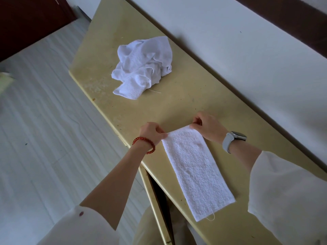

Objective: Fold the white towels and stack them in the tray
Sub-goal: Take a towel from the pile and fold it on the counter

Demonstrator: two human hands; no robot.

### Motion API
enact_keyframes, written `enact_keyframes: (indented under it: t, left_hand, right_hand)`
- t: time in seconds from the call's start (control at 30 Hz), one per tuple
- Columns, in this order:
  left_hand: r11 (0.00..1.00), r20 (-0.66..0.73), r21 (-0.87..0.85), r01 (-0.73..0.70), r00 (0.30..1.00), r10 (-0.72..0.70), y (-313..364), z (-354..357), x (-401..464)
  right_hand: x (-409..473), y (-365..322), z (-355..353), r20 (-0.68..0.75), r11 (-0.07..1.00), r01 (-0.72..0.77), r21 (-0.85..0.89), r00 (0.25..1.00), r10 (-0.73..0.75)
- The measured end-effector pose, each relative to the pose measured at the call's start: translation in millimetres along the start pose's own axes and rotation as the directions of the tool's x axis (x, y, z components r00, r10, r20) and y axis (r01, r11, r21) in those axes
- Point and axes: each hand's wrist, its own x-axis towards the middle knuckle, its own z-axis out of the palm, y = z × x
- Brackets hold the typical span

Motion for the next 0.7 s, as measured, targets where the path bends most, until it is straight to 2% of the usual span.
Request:
enact_keyframes:
  t: [0.27,0.37,0.43,0.57,0.63,0.7]
  left_hand:
    - [0.995,0.021,-0.010,-0.103,0.994,0.103,3.3,-4.4,3.7]
    - [0.986,-0.010,0.016,-0.166,0.986,0.166,16.2,-12.5,3.6]
    - [0.978,-0.042,0.021,-0.207,0.977,0.207,25.5,-18.3,3.9]
    - [0.965,-0.054,0.020,-0.260,0.964,0.260,34.8,-25.1,2.5]
    - [0.960,-0.056,0.013,-0.281,0.958,0.281,34.6,-26.0,-0.9]
    - [0.956,-0.057,0.008,-0.293,0.954,0.293,33.1,-26.8,-3.9]
  right_hand:
    - [-0.5,-8.4,-20.2,0.129,0.968,0.104,-0.230,0.989,-0.076]
    - [-0.3,-17.8,-31.5,0.122,0.932,0.162,-0.323,0.984,-0.129]
    - [0.2,-22.2,-37.0,0.092,0.933,0.173,-0.316,0.984,-0.152]
    - [-2.6,-27.3,-41.6,0.085,0.971,0.149,-0.185,0.987,-0.135]
    - [-4.1,-28.2,-39.4,0.116,0.973,0.126,-0.196,0.988,-0.104]
    - [-3.0,-27.8,-35.0,0.085,0.978,0.101,-0.181,0.993,-0.087]
